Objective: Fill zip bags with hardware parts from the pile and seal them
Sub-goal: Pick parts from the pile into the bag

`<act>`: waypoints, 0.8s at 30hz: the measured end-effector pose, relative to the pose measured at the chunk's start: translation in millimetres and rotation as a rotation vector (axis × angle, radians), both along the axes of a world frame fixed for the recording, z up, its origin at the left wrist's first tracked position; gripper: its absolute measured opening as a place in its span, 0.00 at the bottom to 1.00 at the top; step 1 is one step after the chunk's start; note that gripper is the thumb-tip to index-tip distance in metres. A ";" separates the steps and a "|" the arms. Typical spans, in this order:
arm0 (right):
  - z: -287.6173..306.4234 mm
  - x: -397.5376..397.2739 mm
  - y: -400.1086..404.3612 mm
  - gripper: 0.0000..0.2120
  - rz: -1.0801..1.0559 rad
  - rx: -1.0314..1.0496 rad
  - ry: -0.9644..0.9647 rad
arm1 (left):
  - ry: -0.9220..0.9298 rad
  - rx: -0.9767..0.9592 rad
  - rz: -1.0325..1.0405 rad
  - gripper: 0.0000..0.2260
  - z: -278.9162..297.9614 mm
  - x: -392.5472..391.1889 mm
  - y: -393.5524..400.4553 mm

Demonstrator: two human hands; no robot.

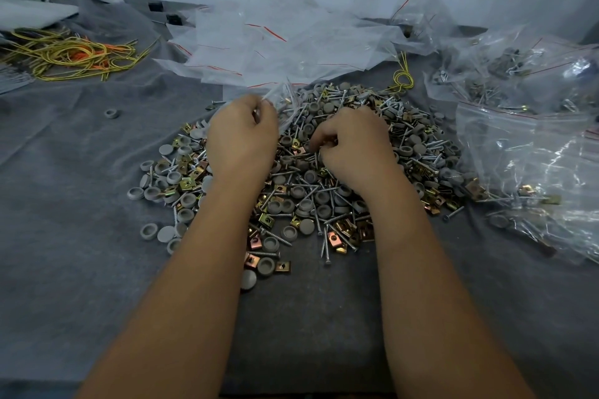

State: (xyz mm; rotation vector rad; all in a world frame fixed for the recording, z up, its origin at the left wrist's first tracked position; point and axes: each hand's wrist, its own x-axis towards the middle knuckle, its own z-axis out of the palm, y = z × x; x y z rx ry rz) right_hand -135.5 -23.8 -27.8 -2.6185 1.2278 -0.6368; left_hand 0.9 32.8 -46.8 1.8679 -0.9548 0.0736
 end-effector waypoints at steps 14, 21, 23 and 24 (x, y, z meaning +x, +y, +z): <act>-7.8 6.6 -1.6 0.11 0.071 -0.111 0.113 | -0.004 0.000 -0.024 0.15 0.9 0.5 1.1; -9.4 9.0 -0.2 0.07 0.046 -0.096 0.141 | 0.012 0.017 -0.041 0.14 0.8 -0.6 1.1; -10.4 8.8 -0.5 0.06 0.039 -0.084 0.147 | 0.024 0.023 -0.053 0.13 0.1 -0.9 1.0; -11.1 8.8 -0.9 0.06 0.036 -0.083 0.154 | 0.029 0.024 -0.058 0.13 -0.3 -1.2 0.9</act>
